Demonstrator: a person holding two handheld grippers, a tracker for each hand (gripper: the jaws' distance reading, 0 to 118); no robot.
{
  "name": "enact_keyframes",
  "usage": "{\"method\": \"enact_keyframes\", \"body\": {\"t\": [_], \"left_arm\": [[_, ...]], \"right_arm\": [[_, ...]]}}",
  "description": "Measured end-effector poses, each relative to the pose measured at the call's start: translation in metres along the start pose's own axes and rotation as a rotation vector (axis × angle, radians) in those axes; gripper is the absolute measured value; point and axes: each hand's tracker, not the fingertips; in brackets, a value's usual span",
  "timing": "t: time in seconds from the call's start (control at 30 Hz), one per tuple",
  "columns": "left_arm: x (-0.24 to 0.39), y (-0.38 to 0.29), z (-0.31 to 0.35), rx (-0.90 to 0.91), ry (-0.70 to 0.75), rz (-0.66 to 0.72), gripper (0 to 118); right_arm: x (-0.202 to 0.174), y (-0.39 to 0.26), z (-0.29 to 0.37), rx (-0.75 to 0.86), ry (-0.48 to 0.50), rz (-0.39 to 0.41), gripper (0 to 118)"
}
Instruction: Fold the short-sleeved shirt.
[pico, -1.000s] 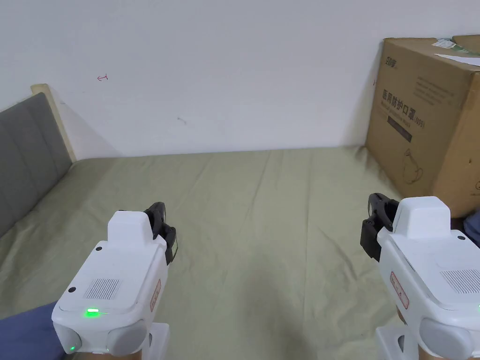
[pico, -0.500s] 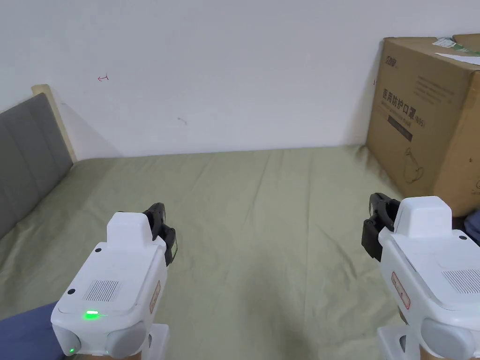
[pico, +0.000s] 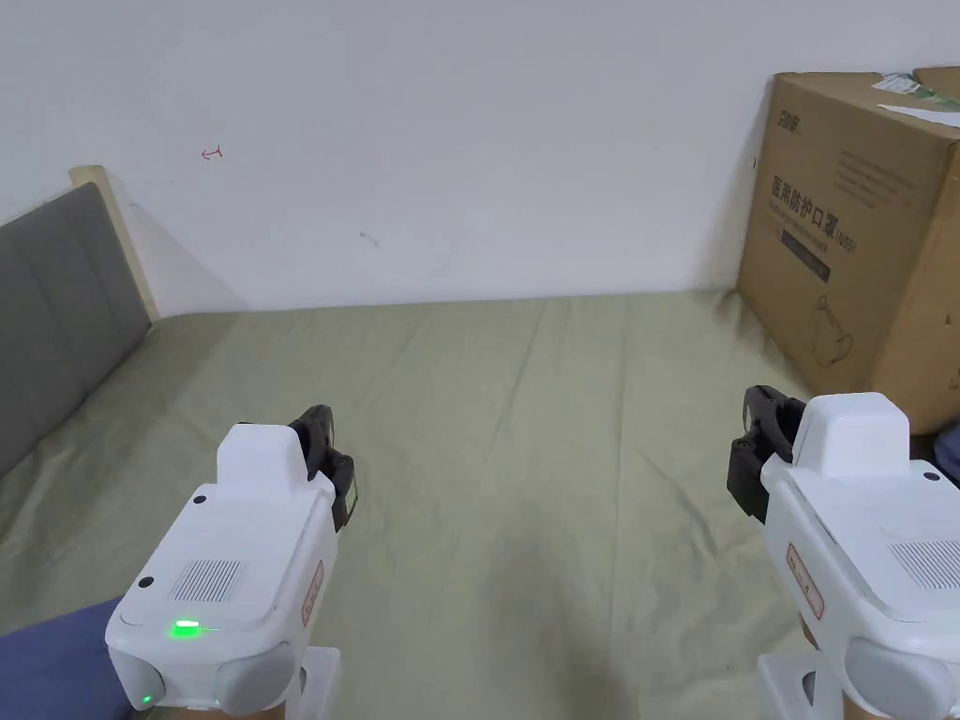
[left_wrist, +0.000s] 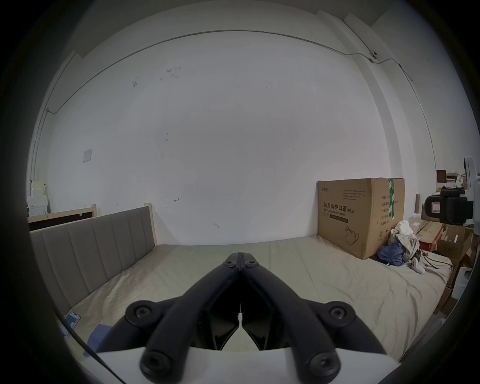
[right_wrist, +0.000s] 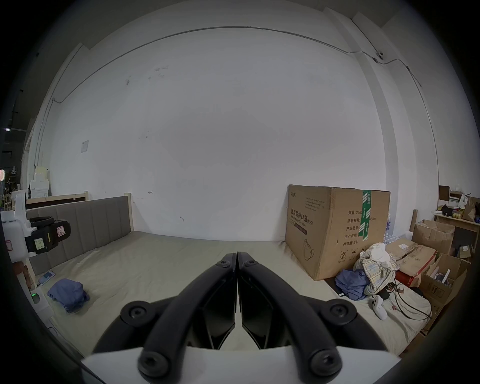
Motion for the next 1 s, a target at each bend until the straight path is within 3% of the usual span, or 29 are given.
{"method": "enact_keyframes", "body": {"t": [0.37, 0.43, 0.47, 0.53, 0.57, 0.6, 0.67, 0.73, 0.8, 1.0], "left_arm": [[-0.0007, -0.0015, -0.0015, -0.001, 0.003, -0.001, 0], [-0.0013, -0.0016, -0.0018, -0.001, -0.001, 0.005, 5], [-0.0015, -0.0018, -0.0020, -0.002, 0.003, 0.008, 11], [-0.0025, -0.0024, -0.0025, 0.001, 0.017, 0.014, 32], [-0.0033, -0.0025, -0.0031, 0.000, 0.020, 0.020, 55], [-0.0039, -0.0029, -0.0038, 0.001, 0.025, 0.027, 72], [-0.0051, -0.0035, -0.0040, 0.008, 0.029, 0.041, 100], [-0.0051, -0.0037, -0.0050, 0.005, 0.043, 0.043, 118], [-0.0055, -0.0042, -0.0047, 0.013, 0.048, 0.044, 118], [-0.0050, -0.0035, -0.0038, 0.021, 0.055, 0.038, 118]], "right_arm": [[-0.0001, -0.0005, 0.0003, -0.010, -0.015, 0.005, 2], [0.0003, -0.0008, 0.0002, -0.014, -0.013, 0.000, 5], [0.0005, -0.0009, 0.0004, -0.015, -0.015, -0.002, 18], [0.0011, -0.0012, 0.0003, -0.016, -0.019, -0.006, 60], [0.0016, -0.0014, 0.0000, -0.018, -0.017, -0.007, 82], [0.0018, -0.0016, 0.0000, -0.016, -0.019, -0.007, 93], [0.0016, -0.0021, 0.0001, -0.012, -0.032, -0.001, 102], [0.0019, -0.0021, -0.0005, -0.018, -0.043, 0.005, 109], [0.0032, -0.0026, -0.0006, -0.017, -0.043, -0.004, 117], [0.0048, -0.0020, 0.0007, -0.007, -0.051, -0.019, 118]]}}
